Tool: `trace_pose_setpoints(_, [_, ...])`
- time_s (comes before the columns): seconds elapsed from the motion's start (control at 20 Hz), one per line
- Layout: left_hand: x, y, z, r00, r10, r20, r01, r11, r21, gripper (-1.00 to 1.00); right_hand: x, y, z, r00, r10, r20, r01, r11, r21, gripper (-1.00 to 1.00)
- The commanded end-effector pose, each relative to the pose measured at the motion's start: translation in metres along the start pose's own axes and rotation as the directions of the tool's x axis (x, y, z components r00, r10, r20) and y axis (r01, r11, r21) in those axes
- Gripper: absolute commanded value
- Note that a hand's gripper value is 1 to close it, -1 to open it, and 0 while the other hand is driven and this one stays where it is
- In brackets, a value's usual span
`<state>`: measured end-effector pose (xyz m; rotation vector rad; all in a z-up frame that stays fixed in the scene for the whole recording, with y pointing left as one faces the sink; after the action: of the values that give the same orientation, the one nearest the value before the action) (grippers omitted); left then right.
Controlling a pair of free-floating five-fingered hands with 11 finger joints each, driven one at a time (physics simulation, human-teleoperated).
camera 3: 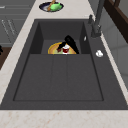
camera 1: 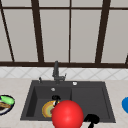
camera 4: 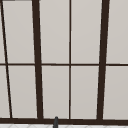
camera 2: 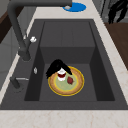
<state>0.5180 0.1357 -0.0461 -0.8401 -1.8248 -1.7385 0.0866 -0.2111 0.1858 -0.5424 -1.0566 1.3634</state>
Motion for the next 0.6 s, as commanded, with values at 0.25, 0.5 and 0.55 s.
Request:
trace_pose_setpoints(0.25, [0.021, -0.008, -0.002, 0.9985, 0.015, -0.053, -0.012, 0.9984, 0.055, -1.0, 0.0, 0.0, 0.0, 1.0, 0.0, 0.0, 0.0, 1.0, 0.0, 0.0])
trace_pose_setpoints(0.5, [0.033, -0.021, -0.003, 0.9999, 0.001, -0.015, 0.0, 0.9999, 0.011, -1.0, 0.0, 0.0, 0.0, 1.0, 0.0, 0.0, 0.0, 1.0, 0.0, 0.0])
trace_pose_setpoints(0.55, [0.031, -0.019, -0.003, 0.9999, -0.008, -0.011, 0.008, 0.9999, 0.008, -1.0, 0.0, 0.0, 0.0, 1.0, 0.0, 0.0, 0.0, 1.0, 0.0, 0.0])
